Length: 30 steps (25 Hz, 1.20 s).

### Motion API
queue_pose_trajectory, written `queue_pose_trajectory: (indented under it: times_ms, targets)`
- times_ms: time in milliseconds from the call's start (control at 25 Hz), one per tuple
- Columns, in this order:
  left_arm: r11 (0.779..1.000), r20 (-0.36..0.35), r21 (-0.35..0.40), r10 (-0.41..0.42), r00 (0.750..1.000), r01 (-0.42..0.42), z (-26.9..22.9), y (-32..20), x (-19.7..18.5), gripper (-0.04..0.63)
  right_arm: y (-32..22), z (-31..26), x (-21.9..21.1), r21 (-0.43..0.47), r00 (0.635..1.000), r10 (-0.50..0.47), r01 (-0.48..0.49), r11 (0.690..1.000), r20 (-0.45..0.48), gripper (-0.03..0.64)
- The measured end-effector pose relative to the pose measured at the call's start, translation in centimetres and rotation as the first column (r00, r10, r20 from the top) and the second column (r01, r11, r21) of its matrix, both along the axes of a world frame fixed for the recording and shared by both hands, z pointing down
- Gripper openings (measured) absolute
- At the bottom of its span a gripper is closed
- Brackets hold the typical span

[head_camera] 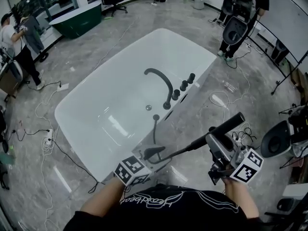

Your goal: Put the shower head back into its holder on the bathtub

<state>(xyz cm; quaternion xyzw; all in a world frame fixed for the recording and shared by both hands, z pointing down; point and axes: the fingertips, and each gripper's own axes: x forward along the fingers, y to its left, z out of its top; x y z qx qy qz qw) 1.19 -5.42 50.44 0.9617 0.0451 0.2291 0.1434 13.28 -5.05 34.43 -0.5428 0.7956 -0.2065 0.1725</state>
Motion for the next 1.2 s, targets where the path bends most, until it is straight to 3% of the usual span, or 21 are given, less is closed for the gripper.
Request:
queue_pose_trajectory:
  times_ms: [120,360,640,920,1200]
  targets:
    - [0.996,0.054,0.053,0.064,0.996,-0.067,2.3,0.2,1.5,0.197,-0.6,-1.1,0.8,0.025,1.000,0.007,-0.007,1.000,0.008,0.138]
    - [0.993,0.125,0.010,0.116,0.985,-0.118,8.1,1.0,4.6,0.204,-1.1,-2.5,2.8,0.054,0.999,-0.007,0.005,0.999,0.042,0.138]
    - [0.993,0.175,-0.065,0.104,0.979,-0.094,14.6,1.0,8.2,0.204,-1.9,-3.9,5.6,0.067,0.997,-0.037,0.032,0.997,0.066,0.138]
    - [0.991,0.258,-0.124,0.083,0.962,-0.052,19.6,1.3,9.2,0.202,-1.6,-4.7,7.6,0.061,0.999,-0.013,0.010,0.998,0.050,0.138]
    - [0.988,0.254,-0.149,0.062,0.965,-0.024,21.3,2.7,11.4,0.163,-0.8,-4.9,8.9,0.058,0.998,-0.013,0.010,0.998,0.055,0.138]
